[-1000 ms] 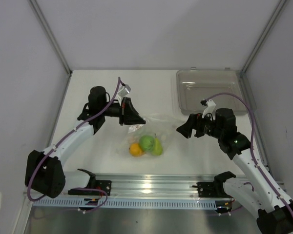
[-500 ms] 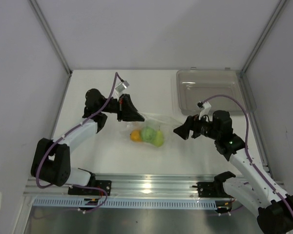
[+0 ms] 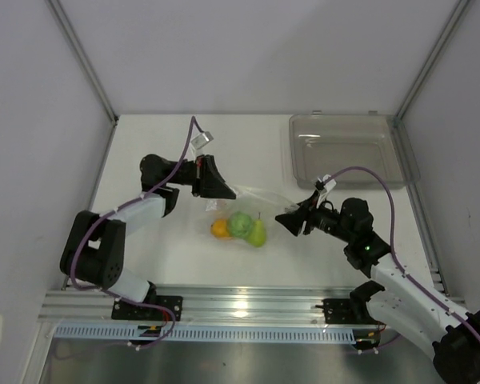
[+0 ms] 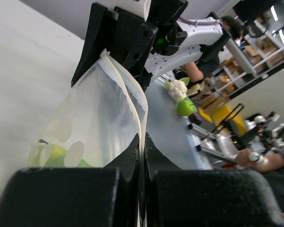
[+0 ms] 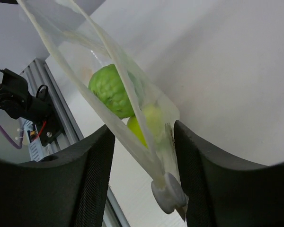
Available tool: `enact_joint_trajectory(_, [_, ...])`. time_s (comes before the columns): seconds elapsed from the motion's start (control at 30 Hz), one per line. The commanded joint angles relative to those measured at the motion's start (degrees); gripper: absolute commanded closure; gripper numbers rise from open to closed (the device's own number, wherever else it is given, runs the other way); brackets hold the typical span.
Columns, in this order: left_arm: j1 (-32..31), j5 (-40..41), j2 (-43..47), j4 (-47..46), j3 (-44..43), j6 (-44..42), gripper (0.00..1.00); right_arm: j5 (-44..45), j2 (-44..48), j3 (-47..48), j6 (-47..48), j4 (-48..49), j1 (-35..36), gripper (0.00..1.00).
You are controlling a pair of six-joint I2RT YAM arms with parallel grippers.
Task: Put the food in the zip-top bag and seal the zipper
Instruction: Adjust the zipper food storage bag at the center of the board.
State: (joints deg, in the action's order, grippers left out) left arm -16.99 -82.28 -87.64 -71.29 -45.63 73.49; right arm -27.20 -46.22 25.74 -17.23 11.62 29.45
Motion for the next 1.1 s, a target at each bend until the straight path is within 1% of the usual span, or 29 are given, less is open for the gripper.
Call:
enact_joint_trajectory(0.0, [0.1, 2.8, 7.9, 2.7, 0.6, -11.4, 0.99, 2.2, -1.1, -1.7, -1.2, 9.8, 1.7, 0.46])
enact_joint_trajectory(0.03, [-0.1, 3.4, 9.3, 13.4, 0.7, -19.1, 0.99, 2.2, -1.2, -2.2, -1.5, 10.4, 2.2, 0.46])
enact_joint_trajectory(0.07, [-0.3, 4.1, 10.8, 19.0, 0.5, -23.0, 0.99, 2.9, -1.1, -3.1, -1.7, 11.3, 2.5, 0.46])
enact_joint_trajectory(0.1, [-0.8, 5.0, 13.1, 23.6, -0.5, -29.6, 0.99, 3.6, -0.1, -3.9, -2.4, 12.0, 2.7, 0.45])
enact_joint_trajectory(0.13, [-1.0, 5.1, 13.8, 29.0, -0.7, -31.5, 0.99, 4.8, 0.5, -4.8, -3.0, 12.9, 2.8, 0.41])
enact_joint_trajectory(0.17, [-1.1, 5.3, 14.1, 29.4, -0.9, -32.2, 0.99, 5.3, 1.3, -6.2, -3.4, 13.9, 2.7, 0.39])
enact_joint_trajectory(0.23, [-1.0, 4.7, 13.9, 28.6, -0.8, -30.8, 0.99, 5.7, 3.1, -7.0, -3.9, 14.2, 2.5, 0.38])
enact_joint_trajectory(0.33, [-1.0, 4.8, 13.9, 23.5, 0.0, -27.0, 0.99, 5.8, 4.6, -8.3, -5.0, 14.8, 1.8, 0.43])
enact_joint_trajectory(0.37, [-1.0, 4.8, 14.0, 23.0, 0.0, -26.8, 0.99, 5.6, 4.8, -8.8, -5.3, 16.1, 1.5, 0.48])
enact_joint_trajectory(0.5, [-1.1, 4.7, 14.2, 22.9, 0.1, -26.6, 0.99, 4.6, 4.6, -9.0, -6.6, 19.2, 1.2, 0.48])
enact_joint_trajectory(0.6, [-1.1, 4.8, 14.7, 22.9, 0.5, -26.6, 0.99, 3.4, 2.5, -7.6, -6.8, 20.6, 1.2, 0.51])
enact_joint_trajectory(0.7, [-1.1, 4.7, 14.7, 22.3, 1.0, -26.2, 0.99, 2.8, 1.1, -7.6, -7.8, 23.0, 1.2, 0.66])
enact_joint_trajectory(0.73, [-1.1, 4.7, 14.8, 23.0, 1.0, -26.4, 0.99, 2.6, 1.0, -7.7, -7.9, 23.4, 1.2, 0.88])
enact_joint_trajectory(0.77, [-1.1, 4.7, 14.9, 23.7, 1.0, -26.8, 0.99, 2.5, 1.3, -7.6, -8.1, 23.2, 1.1, 1.0])
enact_joint_trajectory(0.9, [-1.0, 5.8, 15.8, 30.4, 0.2, -32.0, 0.99, 3.0, 5.6, -8.2, -8.5, 20.1, 0.8, 1.0])
enact_joint_trajectory(0.93, [-0.9, 6.7, 16.0, 36.0, -0.5, -33.7, 0.99, 3.0, 6.8, -7.9, -8.2, 17.2, 0.3, 1.0])
enact_joint_trajectory(0.97, [-0.9, 7.7, 16.4, 40.1, -1.0, -38.3, 0.99, 3.0, 8.1, -7.3, -7.8, 15.6, 0.0, 1.0])
enact_joint_trajectory(1.0, [-0.9, 11.1, 16.6, 45.2, -3.5, -41.2, 0.99, 3.2, 10.6, -7.1, -7.3, 12.7, -0.9, 1.0])
enact_joint_trajectory(1.03, [-0.9, 13.6, 17.0, 50.7, -4.2, -44.4, 0.99, 2.9, 11.7, -6.8, -7.2, 11.3, -1.4, 1.0])
enact_joint_trajectory(1.07, [-1.0, 15.8, 17.2, 58.6, -4.9, -48.5, 0.98, 2.4, 12.6, -6.2, -7.1, 10.1, -2.1, 1.0])
